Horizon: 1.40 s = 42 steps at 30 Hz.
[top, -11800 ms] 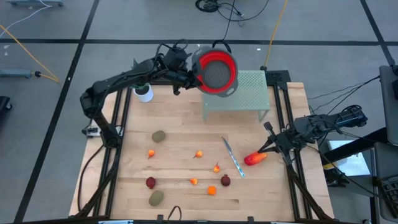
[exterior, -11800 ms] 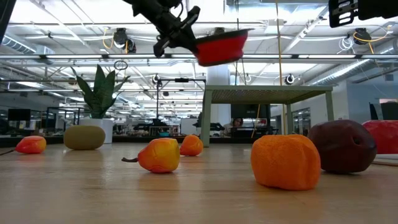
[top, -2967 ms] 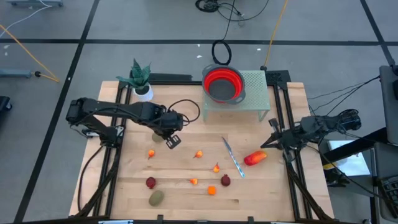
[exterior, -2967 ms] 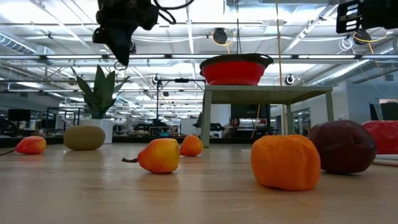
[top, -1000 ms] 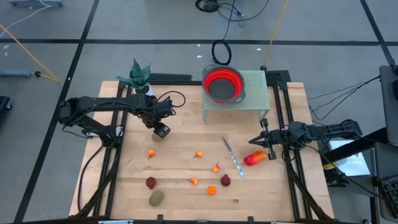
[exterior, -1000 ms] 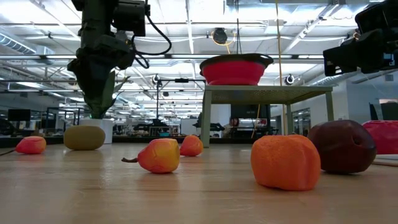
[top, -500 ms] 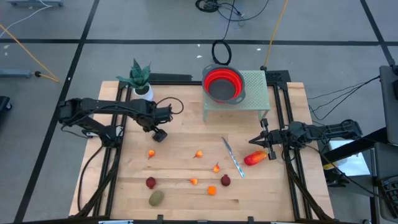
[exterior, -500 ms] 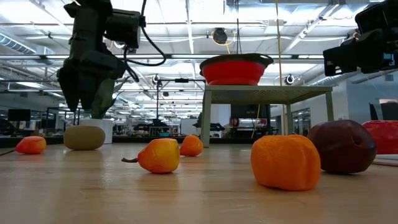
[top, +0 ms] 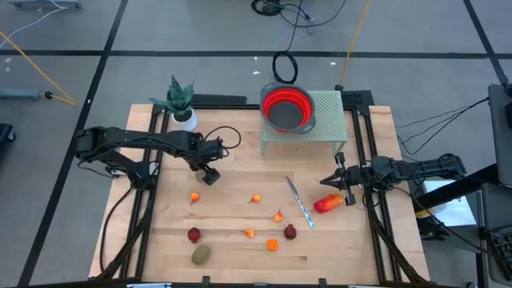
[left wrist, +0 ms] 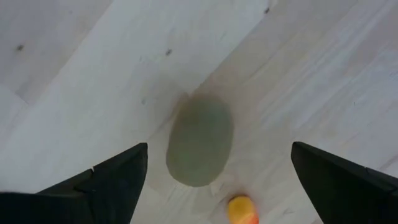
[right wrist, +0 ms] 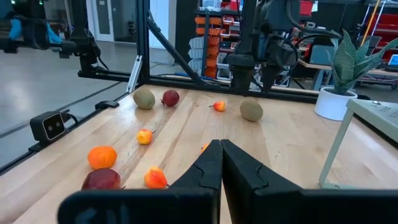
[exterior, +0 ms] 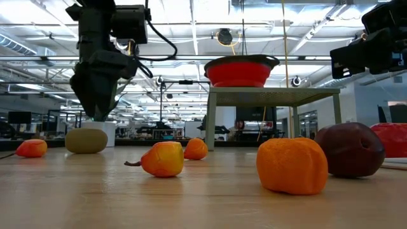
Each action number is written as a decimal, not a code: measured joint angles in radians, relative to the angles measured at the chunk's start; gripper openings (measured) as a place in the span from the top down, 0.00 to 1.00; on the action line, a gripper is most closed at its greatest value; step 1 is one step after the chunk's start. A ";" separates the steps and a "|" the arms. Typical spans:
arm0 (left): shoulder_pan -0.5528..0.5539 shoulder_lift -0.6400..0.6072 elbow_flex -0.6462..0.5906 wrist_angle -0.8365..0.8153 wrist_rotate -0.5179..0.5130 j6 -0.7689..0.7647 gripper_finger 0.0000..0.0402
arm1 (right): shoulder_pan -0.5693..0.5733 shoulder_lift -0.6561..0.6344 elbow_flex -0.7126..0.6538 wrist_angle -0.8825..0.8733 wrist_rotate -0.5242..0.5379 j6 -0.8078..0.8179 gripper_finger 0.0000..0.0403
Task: Pick & Place Fruit
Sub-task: Put the brown kiwi fruit into the red basket on the shelf
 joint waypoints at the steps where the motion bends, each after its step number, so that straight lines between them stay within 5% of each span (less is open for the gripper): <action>1: 0.000 0.000 -0.007 0.002 0.000 0.000 0.02 | 0.000 0.000 0.000 0.000 0.000 0.000 1.00; 42: -0.019 0.000 -0.272 0.261 0.001 -0.033 0.02 | 0.000 0.000 0.000 0.015 0.002 0.000 1.00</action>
